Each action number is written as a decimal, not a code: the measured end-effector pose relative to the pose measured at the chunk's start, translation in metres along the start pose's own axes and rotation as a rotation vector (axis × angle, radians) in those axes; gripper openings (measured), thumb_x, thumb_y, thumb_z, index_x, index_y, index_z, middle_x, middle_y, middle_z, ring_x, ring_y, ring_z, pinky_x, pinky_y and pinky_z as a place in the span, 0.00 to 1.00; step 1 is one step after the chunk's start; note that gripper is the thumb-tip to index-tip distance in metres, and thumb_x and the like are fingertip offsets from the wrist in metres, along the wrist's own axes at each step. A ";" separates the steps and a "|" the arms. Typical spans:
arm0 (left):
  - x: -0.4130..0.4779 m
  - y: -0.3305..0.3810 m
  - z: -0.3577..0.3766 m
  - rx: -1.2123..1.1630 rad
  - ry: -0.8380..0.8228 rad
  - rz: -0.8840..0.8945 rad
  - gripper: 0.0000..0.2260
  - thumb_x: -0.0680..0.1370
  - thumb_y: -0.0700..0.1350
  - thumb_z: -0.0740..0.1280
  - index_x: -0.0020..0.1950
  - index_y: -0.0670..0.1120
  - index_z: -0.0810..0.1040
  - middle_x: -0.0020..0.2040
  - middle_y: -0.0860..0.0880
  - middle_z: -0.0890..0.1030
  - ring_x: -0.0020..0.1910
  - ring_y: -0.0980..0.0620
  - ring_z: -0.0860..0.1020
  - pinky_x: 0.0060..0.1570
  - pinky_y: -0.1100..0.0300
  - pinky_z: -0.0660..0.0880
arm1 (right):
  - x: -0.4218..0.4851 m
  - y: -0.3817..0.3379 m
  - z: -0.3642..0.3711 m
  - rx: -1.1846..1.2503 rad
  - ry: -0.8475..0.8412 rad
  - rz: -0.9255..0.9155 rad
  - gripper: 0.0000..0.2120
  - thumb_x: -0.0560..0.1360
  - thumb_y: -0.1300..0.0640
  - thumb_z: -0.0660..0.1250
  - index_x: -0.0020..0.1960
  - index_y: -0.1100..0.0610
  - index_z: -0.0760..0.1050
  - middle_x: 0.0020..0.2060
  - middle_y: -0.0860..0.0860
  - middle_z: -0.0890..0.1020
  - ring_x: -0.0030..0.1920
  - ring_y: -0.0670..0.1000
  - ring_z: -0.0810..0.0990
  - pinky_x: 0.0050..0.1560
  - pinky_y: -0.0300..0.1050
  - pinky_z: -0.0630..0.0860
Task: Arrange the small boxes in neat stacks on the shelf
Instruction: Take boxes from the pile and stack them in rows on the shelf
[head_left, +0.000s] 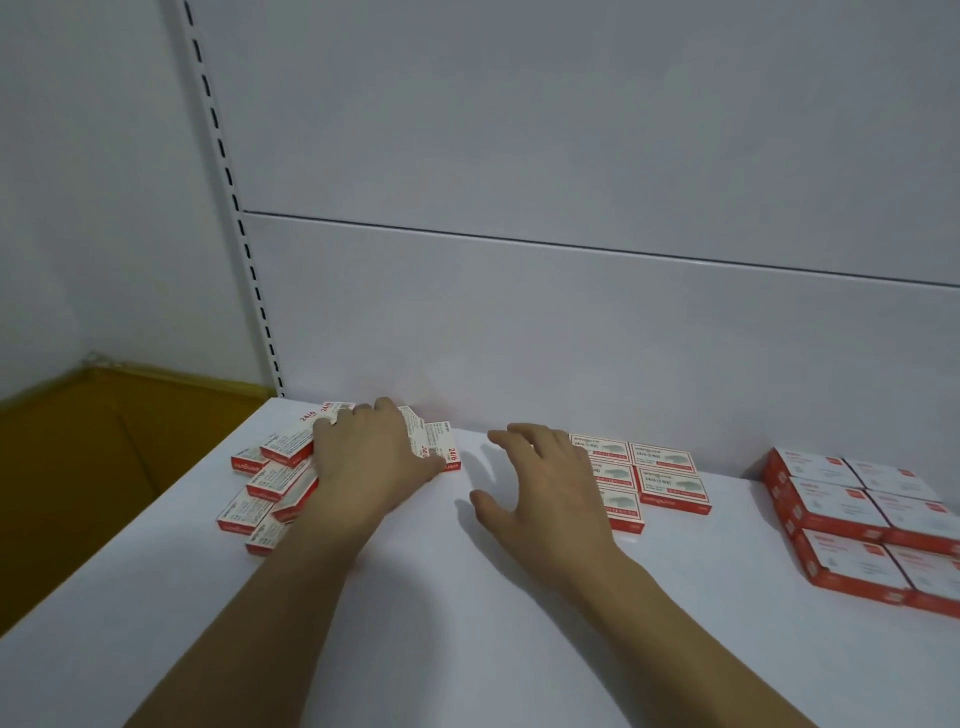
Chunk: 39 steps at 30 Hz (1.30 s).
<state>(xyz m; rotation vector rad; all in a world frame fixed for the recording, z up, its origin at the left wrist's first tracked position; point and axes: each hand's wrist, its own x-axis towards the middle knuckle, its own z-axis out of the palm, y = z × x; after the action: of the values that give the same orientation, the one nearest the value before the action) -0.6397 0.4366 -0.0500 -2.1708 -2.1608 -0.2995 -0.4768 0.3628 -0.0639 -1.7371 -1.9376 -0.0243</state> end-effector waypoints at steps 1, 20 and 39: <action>0.000 0.001 -0.002 -0.001 0.005 0.005 0.29 0.69 0.69 0.63 0.60 0.49 0.72 0.58 0.48 0.78 0.58 0.45 0.75 0.58 0.50 0.67 | 0.000 0.001 0.000 0.004 0.010 0.011 0.29 0.69 0.41 0.63 0.66 0.52 0.72 0.64 0.49 0.74 0.65 0.53 0.71 0.67 0.51 0.64; -0.019 0.032 -0.017 -1.115 -0.053 0.212 0.13 0.71 0.42 0.75 0.54 0.51 0.80 0.42 0.55 0.84 0.35 0.57 0.80 0.36 0.64 0.78 | 0.005 0.026 -0.039 0.260 -0.034 0.116 0.31 0.72 0.51 0.71 0.71 0.44 0.64 0.66 0.43 0.69 0.63 0.44 0.71 0.60 0.37 0.67; -0.067 0.088 0.007 -1.213 -0.355 0.476 0.16 0.74 0.42 0.72 0.56 0.58 0.76 0.47 0.57 0.83 0.46 0.57 0.80 0.45 0.64 0.78 | -0.053 0.079 -0.072 0.537 0.102 0.226 0.27 0.67 0.65 0.77 0.62 0.47 0.76 0.55 0.43 0.80 0.44 0.44 0.82 0.44 0.36 0.79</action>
<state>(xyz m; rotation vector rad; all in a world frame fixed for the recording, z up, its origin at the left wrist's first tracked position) -0.5509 0.3706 -0.0614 -3.4282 -1.5913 -1.6096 -0.3750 0.3021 -0.0488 -1.5360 -1.4848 0.4397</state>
